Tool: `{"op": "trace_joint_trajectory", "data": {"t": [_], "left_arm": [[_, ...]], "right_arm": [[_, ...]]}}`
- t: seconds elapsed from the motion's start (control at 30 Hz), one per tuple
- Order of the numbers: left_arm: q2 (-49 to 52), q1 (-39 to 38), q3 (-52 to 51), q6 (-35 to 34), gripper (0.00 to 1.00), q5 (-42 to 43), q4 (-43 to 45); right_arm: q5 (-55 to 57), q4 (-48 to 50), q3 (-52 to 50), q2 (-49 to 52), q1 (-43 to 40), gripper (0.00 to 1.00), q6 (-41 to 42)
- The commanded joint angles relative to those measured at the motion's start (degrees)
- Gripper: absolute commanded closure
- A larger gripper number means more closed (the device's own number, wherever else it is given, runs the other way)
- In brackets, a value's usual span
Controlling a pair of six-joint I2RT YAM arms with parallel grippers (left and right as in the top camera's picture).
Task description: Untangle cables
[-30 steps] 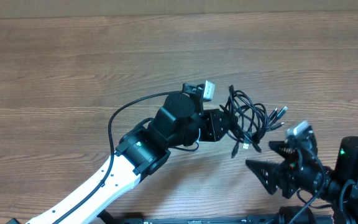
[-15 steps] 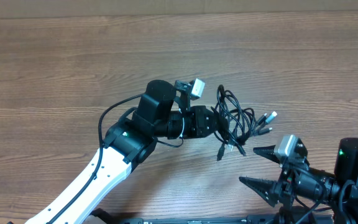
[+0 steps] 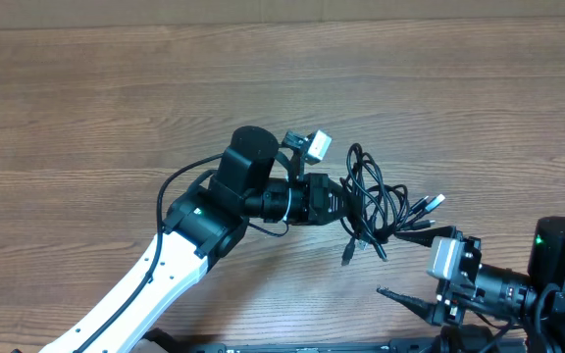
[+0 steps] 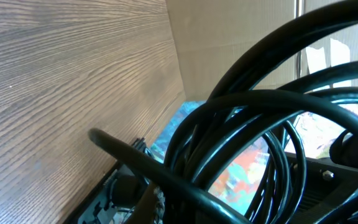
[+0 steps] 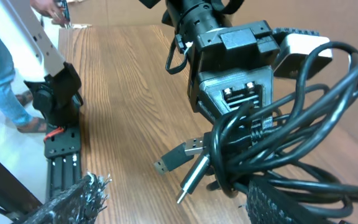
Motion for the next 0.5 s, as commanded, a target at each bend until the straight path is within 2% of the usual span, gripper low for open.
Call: {"op": "trace_joint_trajectory", "data": {"t": [0.0,0.37,0.47], "left_arm": [[-0.15,-1.14,0.35,1.07,0.96,1.79,1.79],[-0.15,-2.01,0.35,-1.42,0.96,-1.36,5.42],[-0.15,-2.01,0.35,-2.38,0.96,-1.92,5.64]], "right_arm": [[-1.70,0.22,0.28,0.02,-0.15,0.28,-4.13],[-2.01,-2.36,0.28,0.02,-0.15,0.29,-4.13],[-2.01,-3.04,0.28,0.02,-0.15,0.35,-4.15]]}}
